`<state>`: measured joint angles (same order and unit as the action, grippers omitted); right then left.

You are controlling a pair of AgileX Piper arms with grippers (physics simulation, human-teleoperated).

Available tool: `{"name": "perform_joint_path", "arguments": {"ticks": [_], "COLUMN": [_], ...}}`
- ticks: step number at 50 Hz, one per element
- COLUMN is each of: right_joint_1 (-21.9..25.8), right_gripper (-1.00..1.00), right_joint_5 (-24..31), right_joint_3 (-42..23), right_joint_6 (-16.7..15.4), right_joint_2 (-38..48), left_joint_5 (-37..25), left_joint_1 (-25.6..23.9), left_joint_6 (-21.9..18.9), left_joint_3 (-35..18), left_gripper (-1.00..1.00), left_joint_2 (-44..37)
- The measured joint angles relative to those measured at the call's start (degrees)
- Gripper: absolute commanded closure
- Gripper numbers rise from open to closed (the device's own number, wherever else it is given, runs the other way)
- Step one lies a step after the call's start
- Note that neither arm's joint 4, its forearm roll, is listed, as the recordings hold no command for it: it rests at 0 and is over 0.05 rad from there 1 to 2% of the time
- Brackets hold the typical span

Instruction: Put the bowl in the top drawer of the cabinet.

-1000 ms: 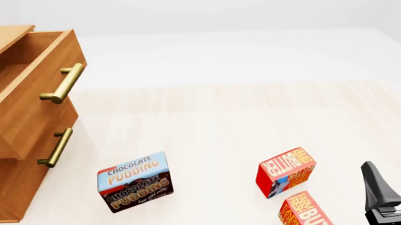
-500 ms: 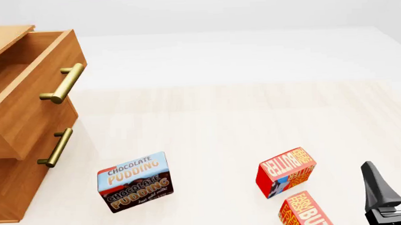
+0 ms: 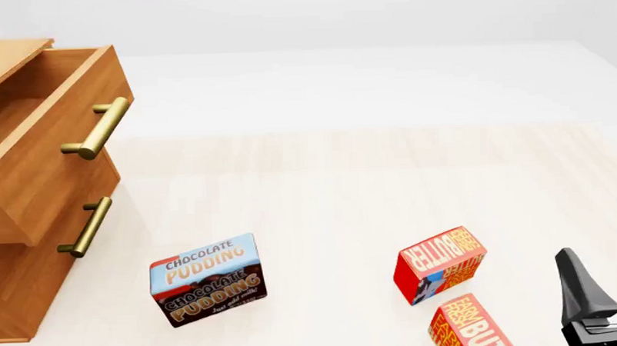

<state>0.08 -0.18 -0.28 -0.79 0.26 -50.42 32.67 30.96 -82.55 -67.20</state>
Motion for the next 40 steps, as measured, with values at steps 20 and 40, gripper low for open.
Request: {"name": "perform_joint_path", "arguments": {"ticks": [20,40], "right_joint_1": [-0.08,-0.09], "right_gripper": [-1.0,-1.0], "right_joint_5": [0.0,-0.02], "right_joint_3": [0.0,0.0], "right_joint_6": [0.0,0.0], "right_joint_2": [-0.01,-0.02], "left_joint_5": [1.04,2.45], "left_joint_1": [0.64,1.73], "left_joint_6": [0.05,-0.42], "left_joint_3": [0.21,1.0], "left_gripper": [1.0,-1.0], "left_joint_2": [-1.27,-2.32]}}
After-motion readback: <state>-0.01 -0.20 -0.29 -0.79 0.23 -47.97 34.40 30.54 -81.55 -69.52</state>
